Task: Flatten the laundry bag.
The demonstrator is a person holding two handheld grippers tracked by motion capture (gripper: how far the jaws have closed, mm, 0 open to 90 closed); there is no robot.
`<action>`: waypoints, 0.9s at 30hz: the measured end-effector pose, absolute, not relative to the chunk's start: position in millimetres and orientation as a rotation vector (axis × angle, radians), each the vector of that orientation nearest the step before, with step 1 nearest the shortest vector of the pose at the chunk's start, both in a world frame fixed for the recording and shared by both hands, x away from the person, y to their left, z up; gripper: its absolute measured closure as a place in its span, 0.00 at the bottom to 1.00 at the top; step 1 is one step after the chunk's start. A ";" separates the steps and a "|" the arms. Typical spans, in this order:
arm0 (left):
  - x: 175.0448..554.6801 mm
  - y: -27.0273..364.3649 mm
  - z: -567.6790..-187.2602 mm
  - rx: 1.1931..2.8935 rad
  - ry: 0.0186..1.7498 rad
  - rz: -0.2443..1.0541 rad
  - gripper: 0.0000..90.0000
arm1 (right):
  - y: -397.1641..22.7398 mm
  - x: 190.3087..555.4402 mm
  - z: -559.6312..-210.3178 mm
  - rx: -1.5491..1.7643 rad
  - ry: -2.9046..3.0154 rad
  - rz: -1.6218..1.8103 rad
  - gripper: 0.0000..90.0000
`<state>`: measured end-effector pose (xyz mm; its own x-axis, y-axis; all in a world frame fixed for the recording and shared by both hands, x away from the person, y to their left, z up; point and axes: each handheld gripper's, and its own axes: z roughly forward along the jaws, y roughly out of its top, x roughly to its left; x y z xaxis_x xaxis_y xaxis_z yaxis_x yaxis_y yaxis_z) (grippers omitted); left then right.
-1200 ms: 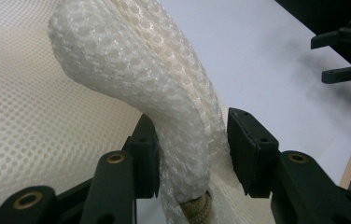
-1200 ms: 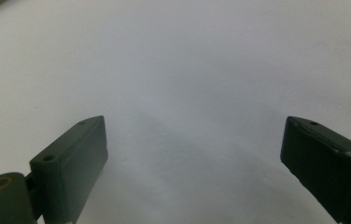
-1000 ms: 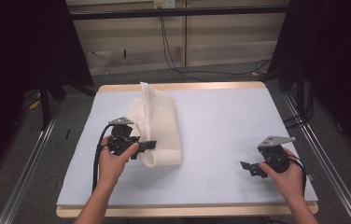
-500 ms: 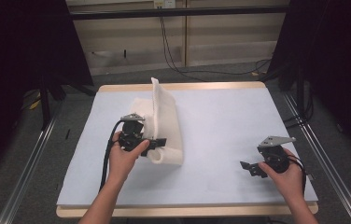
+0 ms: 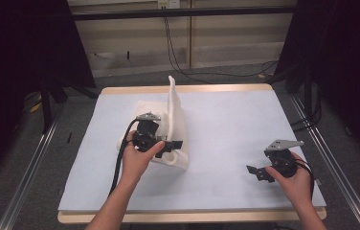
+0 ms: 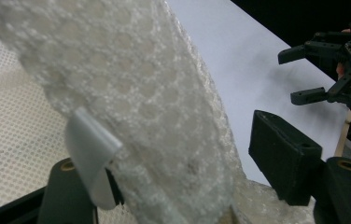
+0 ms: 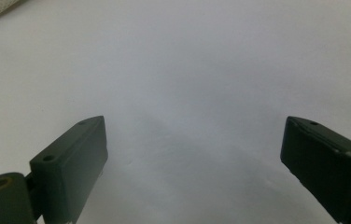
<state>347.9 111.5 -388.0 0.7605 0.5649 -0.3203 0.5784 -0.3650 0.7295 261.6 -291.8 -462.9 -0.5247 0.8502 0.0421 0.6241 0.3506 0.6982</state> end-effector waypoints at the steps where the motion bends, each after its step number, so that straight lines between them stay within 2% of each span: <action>1: 347.9 111.5 -388.0 2.047 0.857 -0.019 0.34 | -291.8 261.6 -462.9 1.304 2.290 0.965 0.08; 6: 349.1 105.3 -378.6 2.063 0.841 -0.010 0.27 | -292.6 261.9 -462.7 1.303 2.286 0.973 0.08; 12: 350.1 100.3 -370.0 2.096 0.810 -0.020 0.22 | -291.6 261.8 -461.8 1.298 2.278 0.970 0.08; 27: 348.6 106.5 -363.0 2.103 0.803 -0.026 0.17 | -289.7 262.2 -462.7 1.295 2.293 0.967 0.08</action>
